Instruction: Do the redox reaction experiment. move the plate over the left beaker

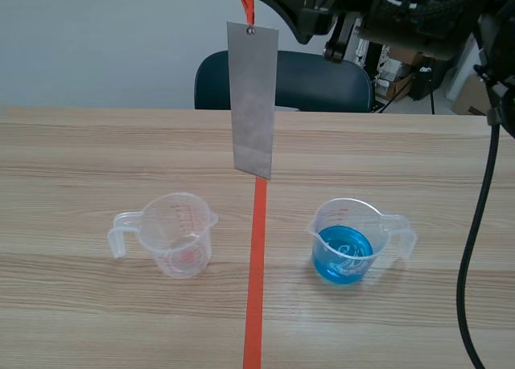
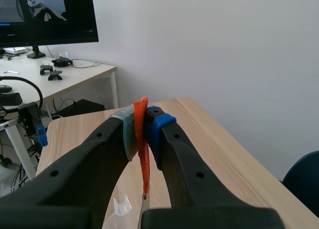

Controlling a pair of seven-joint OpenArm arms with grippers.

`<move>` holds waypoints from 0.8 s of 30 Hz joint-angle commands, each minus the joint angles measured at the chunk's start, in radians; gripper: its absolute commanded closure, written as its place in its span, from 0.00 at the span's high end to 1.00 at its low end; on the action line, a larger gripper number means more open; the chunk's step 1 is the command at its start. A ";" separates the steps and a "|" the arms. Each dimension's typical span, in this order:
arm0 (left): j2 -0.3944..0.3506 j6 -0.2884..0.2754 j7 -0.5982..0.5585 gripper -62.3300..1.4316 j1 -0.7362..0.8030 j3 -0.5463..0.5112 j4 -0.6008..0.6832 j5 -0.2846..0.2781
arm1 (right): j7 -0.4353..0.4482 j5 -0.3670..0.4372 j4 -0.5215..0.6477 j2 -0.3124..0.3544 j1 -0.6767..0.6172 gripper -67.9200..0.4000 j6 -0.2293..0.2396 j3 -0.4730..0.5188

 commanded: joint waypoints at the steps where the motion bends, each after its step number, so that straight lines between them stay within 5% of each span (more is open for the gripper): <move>1: 0.022 -0.002 -0.018 1.00 0.003 -0.019 0.016 -0.014 | -0.005 0.014 0.010 -0.021 0.020 0.00 0.011 0.002; 24: 0.056 0.047 -0.018 1.00 0.022 -0.037 -0.006 -0.058 | -0.110 -0.231 -0.024 -0.372 0.020 0.00 -0.046 -0.078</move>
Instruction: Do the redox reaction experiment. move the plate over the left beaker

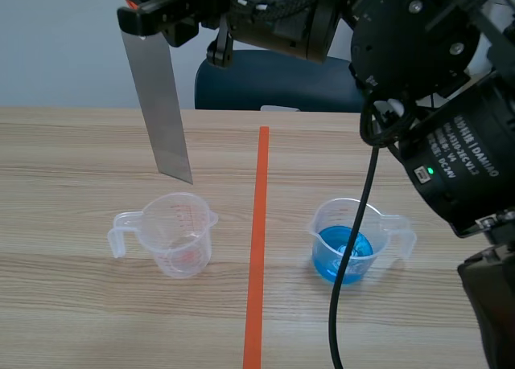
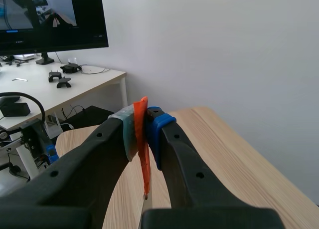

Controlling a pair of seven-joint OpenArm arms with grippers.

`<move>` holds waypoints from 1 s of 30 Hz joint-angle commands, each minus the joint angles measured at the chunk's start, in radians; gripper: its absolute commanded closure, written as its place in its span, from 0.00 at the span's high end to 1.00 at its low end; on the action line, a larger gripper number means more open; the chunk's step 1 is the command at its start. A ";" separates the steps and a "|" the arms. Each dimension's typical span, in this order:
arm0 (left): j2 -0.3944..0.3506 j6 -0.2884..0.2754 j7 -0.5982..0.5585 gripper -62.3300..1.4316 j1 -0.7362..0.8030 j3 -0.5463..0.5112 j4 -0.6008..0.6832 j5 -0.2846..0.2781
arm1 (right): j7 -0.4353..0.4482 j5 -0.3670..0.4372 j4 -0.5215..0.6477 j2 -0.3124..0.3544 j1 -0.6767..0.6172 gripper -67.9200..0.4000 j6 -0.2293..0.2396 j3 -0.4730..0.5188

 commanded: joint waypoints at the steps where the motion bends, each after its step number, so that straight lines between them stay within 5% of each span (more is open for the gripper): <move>1: 0.005 0.001 -0.017 1.00 0.002 -0.008 0.005 -0.003 | 0.010 -0.009 -0.016 -0.023 0.020 0.00 0.000 -0.011; 12: 0.005 0.002 -0.018 1.00 0.002 -0.008 -0.005 -0.007 | 0.008 -0.068 -0.100 -0.109 0.019 0.00 -0.001 -0.057; 30: 0.005 0.001 -0.018 1.00 0.002 -0.008 -0.005 -0.007 | 0.031 -0.176 -0.102 -0.123 0.020 0.00 -0.008 -0.061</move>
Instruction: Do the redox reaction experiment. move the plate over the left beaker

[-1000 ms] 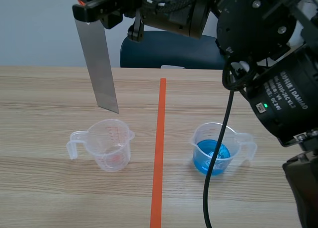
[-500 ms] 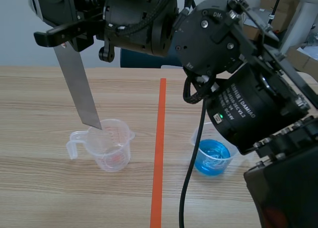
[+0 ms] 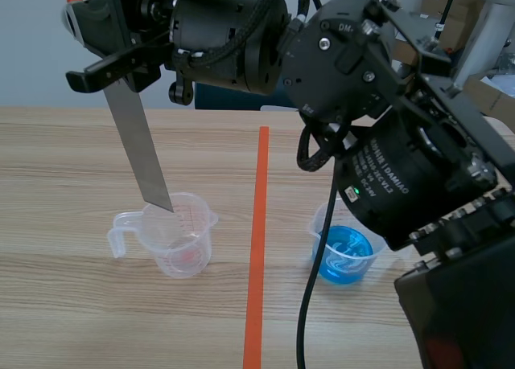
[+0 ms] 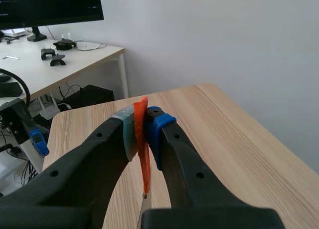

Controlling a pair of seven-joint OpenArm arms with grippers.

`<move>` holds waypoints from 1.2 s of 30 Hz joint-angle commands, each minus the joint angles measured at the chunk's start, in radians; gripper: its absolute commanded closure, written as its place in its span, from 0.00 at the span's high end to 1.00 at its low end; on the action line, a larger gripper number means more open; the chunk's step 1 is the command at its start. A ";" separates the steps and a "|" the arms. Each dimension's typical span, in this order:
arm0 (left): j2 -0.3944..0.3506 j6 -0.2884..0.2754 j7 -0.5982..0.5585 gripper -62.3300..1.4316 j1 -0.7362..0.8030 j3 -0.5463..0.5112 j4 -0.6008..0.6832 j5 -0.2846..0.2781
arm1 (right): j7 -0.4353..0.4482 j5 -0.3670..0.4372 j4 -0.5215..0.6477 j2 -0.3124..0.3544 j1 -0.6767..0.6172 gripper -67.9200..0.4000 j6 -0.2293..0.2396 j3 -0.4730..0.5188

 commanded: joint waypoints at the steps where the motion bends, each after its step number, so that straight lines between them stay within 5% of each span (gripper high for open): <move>1: 0.005 0.001 -0.018 1.00 0.002 -0.008 0.005 -0.006 | 0.029 0.010 0.011 -0.014 0.020 0.00 0.003 -0.003; 36: 0.005 0.001 -0.018 1.00 0.002 -0.008 0.005 -0.007 | 0.030 0.011 0.011 -0.014 0.033 0.00 0.000 -0.003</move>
